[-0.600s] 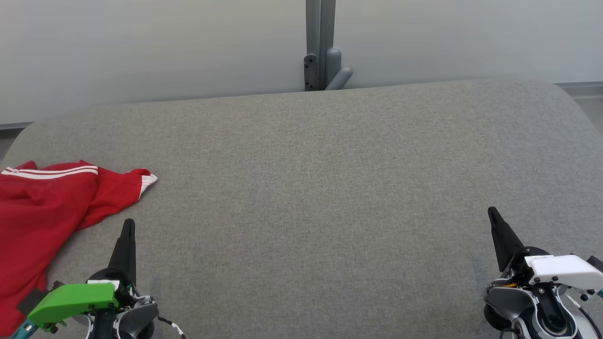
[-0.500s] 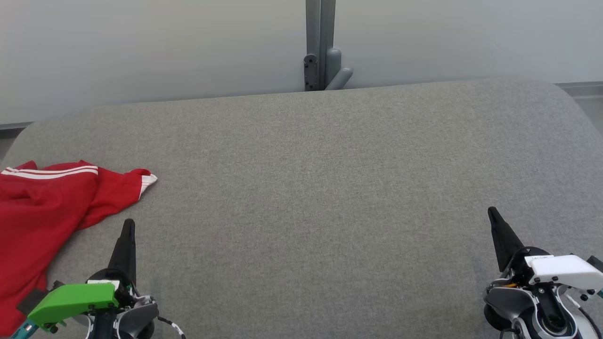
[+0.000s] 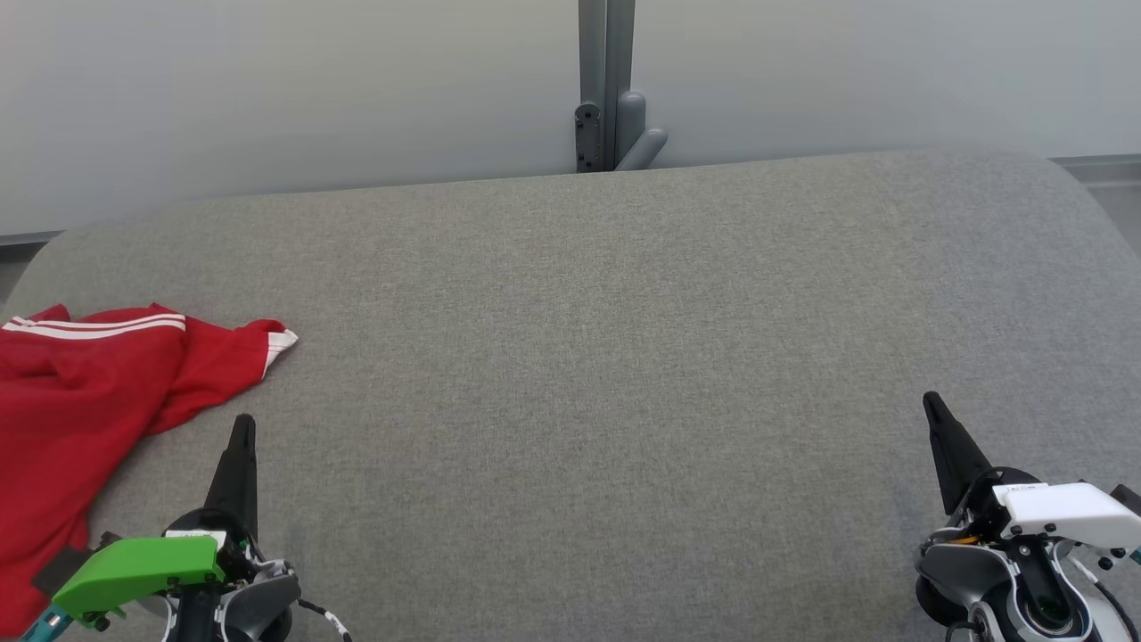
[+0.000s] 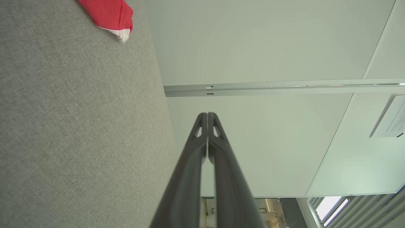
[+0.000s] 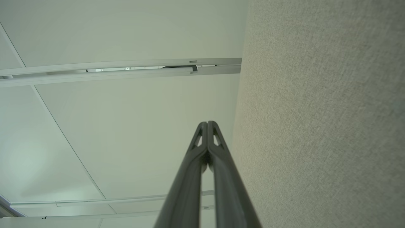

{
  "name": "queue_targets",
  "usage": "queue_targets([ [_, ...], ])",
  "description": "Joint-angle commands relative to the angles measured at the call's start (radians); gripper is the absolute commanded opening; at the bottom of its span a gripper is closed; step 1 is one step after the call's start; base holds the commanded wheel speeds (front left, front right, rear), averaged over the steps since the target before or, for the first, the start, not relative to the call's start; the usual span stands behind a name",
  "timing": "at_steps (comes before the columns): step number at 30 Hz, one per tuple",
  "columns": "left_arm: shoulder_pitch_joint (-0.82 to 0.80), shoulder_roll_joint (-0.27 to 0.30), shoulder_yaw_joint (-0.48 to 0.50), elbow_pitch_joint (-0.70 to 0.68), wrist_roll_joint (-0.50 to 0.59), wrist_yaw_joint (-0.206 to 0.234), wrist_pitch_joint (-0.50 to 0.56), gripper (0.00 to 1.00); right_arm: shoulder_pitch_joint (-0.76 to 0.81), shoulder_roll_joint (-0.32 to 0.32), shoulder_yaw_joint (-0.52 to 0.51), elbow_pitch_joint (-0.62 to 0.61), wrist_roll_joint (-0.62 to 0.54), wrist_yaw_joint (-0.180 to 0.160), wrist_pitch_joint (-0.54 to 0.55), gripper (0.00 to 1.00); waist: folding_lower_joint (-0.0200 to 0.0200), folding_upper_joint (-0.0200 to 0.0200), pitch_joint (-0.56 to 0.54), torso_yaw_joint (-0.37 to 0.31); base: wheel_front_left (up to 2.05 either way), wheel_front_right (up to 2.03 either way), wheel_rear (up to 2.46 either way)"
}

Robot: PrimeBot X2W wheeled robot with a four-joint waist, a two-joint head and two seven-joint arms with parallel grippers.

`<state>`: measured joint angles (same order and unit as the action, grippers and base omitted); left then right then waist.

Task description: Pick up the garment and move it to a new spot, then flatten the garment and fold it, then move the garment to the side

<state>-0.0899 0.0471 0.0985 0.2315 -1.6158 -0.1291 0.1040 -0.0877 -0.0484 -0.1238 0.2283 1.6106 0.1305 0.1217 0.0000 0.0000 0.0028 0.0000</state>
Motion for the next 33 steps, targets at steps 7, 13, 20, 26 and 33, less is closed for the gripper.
queue_targets([
  [7, -0.010, 0.008, 0.004, 0.000, 0.001, -0.005, 0.000, 0.00, -0.007, -0.005, -0.003, 0.001, 0.007, 0.003, 0.001, 0.00, 0.0000, 0.0000, 0.000, 0.000, 0.00, 0.00, 0.00],
  [13, -0.010, 0.008, 0.004, 0.000, 0.001, -0.005, 0.000, 0.00, -0.007, -0.005, -0.003, 0.001, 0.007, 0.003, 0.001, 0.00, 0.0000, 0.0000, 0.000, 0.000, 0.00, 0.00, 0.00],
  [20, -0.010, 0.008, 0.004, 0.000, 0.001, -0.005, 0.000, 0.00, -0.007, -0.005, -0.003, 0.001, 0.007, 0.003, 0.001, 0.00, 0.0000, 0.0000, 0.000, 0.000, 0.00, 0.00, 0.00],
  [26, 0.013, -0.003, -0.012, 0.012, -0.002, 0.000, -0.011, 1.00, 0.014, 0.004, 0.011, 0.010, -0.004, 0.000, -0.013, 1.00, 0.0000, 0.0000, 0.000, 0.000, 0.00, 0.00, 0.00],
  [33, 0.023, -0.003, -0.043, 0.005, 0.006, 0.000, -0.047, 1.00, 0.030, 0.004, 0.032, -0.005, -0.044, 0.000, -0.050, 1.00, 0.0000, 0.0000, 0.000, 0.000, 0.00, 0.00, 0.00],
])
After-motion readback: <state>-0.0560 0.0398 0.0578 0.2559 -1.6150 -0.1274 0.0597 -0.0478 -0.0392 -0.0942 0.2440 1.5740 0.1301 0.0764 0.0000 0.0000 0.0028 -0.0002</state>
